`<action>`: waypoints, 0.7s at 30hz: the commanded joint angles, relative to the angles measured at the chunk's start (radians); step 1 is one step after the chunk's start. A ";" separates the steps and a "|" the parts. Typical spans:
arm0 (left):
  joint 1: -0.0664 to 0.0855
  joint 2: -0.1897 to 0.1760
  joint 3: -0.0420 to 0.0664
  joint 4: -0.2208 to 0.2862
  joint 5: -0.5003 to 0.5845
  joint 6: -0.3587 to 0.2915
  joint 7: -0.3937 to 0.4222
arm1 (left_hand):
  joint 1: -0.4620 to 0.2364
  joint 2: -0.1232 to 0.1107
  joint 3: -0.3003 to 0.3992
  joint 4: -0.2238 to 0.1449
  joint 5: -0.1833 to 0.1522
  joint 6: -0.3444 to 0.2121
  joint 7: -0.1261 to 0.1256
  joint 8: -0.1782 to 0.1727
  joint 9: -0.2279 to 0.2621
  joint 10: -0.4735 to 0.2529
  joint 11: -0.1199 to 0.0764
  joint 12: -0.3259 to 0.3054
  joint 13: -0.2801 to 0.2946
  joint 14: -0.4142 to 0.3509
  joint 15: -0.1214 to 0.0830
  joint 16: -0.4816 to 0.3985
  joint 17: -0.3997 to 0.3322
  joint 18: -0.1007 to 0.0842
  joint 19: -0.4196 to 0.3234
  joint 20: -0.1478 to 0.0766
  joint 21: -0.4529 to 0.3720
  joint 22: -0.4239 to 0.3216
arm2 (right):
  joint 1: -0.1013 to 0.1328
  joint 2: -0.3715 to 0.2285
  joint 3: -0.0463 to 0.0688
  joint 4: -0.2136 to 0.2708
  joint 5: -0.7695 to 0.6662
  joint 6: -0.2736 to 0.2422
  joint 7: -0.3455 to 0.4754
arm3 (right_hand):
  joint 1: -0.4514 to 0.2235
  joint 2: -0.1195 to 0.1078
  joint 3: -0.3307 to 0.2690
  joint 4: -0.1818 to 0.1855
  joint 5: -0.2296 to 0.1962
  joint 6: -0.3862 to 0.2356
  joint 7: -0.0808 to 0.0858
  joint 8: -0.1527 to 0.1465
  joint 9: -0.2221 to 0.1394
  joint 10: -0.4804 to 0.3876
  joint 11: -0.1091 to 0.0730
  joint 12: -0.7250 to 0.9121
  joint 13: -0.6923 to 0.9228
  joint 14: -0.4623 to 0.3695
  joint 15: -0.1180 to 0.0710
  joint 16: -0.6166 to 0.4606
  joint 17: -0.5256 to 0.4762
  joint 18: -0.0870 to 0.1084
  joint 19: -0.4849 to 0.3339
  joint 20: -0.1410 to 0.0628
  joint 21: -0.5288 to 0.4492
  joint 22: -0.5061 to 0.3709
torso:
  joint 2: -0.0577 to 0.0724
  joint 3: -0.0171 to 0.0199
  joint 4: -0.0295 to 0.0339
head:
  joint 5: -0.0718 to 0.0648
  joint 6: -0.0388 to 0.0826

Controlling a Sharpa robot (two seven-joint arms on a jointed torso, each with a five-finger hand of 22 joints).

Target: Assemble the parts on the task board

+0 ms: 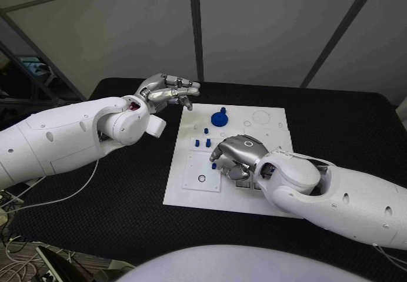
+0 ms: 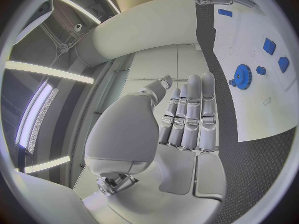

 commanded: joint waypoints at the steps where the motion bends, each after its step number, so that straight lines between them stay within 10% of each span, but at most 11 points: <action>1: 0.001 0.000 0.001 0.000 0.002 0.015 0.000 | -0.006 0.002 -0.004 0.003 -0.003 -0.002 0.007 0.007 0.000 -0.007 0.002 0.005 -0.001 0.003 0.006 -0.004 -0.001 -0.017 0.005 0.000 -0.004 -0.001 | 0.001 -0.020 0.001 0.024 -0.009 -0.097 0.018 | -0.003 -0.008 -0.003 -0.004 0.002 -0.006 0.002 -0.003 0.000 -0.001 0.000 0.010 0.002 0.045 0.007 -0.005 -0.005 0.008 -0.011 0.001 -0.006 -0.005 | 0.000 0.0000 0.0000 | -0.004 0.004; 4: 0.001 -0.001 0.001 -0.001 0.002 0.016 0.000 | -0.006 0.002 -0.004 0.003 -0.003 -0.002 0.007 0.007 0.000 -0.007 0.002 0.005 -0.001 0.003 0.006 -0.004 -0.001 -0.017 0.005 0.000 -0.004 -0.001 | 0.001 -0.065 0.008 0.058 0.004 -0.102 0.012 | -0.020 -0.010 -0.011 0.005 -0.008 0.000 -0.001 0.001 0.003 0.010 -0.003 0.023 0.003 0.042 0.005 -0.014 -0.018 0.010 -0.015 0.000 -0.013 -0.015 | -0.002 -0.0009 -0.0012 | -0.012 0.012; 13: 0.001 -0.003 0.000 -0.001 0.002 0.015 -0.002 | -0.007 0.003 -0.004 0.004 -0.003 -0.003 0.007 0.007 0.000 -0.008 0.002 0.005 -0.001 0.004 0.006 -0.004 -0.002 -0.017 0.005 0.001 -0.005 -0.002 | 0.026 -0.166 0.094 0.068 0.029 0.002 -0.062 | -0.072 -0.026 -0.066 0.042 -0.048 -0.004 -0.008 -0.002 0.003 0.000 -0.010 0.046 0.002 0.038 0.001 -0.035 -0.051 0.014 -0.025 -0.003 -0.044 -0.052 | -0.002 -0.0034 -0.0036 | -0.030 0.030; 21: 0.001 0.001 0.000 -0.003 0.002 0.015 -0.002 | -0.007 0.003 -0.004 0.004 -0.003 -0.003 0.007 0.007 0.000 -0.008 0.002 0.006 -0.001 0.004 0.006 -0.004 -0.002 -0.017 0.005 0.001 -0.005 -0.002 | 0.036 -0.199 0.113 0.057 0.037 0.073 -0.084 | -0.064 -0.027 -0.114 0.050 -0.055 -0.022 -0.032 -0.003 0.002 -0.013 -0.010 0.061 0.002 0.041 0.001 -0.031 -0.049 0.013 -0.015 -0.004 -0.050 -0.056 | -0.001 -0.0026 -0.0040 | -0.040 0.039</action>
